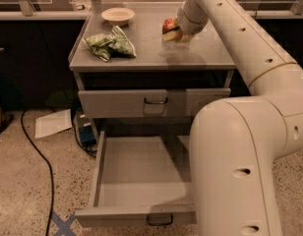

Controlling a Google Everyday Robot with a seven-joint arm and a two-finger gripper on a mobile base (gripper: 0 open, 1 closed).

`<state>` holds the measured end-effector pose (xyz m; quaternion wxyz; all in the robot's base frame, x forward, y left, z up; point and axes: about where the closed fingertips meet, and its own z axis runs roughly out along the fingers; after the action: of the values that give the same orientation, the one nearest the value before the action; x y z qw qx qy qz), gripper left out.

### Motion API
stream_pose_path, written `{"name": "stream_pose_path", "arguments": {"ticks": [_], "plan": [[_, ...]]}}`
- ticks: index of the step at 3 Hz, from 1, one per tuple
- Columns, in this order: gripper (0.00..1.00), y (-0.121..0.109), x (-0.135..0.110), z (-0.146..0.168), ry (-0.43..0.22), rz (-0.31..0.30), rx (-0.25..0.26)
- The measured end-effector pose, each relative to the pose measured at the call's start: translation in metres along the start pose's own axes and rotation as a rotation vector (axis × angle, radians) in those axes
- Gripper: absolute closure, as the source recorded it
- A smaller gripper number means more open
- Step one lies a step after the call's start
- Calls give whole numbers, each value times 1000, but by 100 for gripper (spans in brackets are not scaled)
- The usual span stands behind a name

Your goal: Pick sponge from middle drawer and place on counter

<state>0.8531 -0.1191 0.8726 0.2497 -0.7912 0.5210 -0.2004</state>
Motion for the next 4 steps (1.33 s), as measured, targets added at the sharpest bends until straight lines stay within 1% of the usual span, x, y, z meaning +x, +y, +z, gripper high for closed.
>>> {"name": "stream_pose_path", "arguments": {"ticks": [1, 2, 3, 4], "plan": [[100, 11, -10, 12, -27, -23, -70], [100, 16, -16, 17, -47, -43, -104], [100, 20, -19, 26, -51, -46, -121], [100, 25, -27, 41, -62, -53, -149]]}}
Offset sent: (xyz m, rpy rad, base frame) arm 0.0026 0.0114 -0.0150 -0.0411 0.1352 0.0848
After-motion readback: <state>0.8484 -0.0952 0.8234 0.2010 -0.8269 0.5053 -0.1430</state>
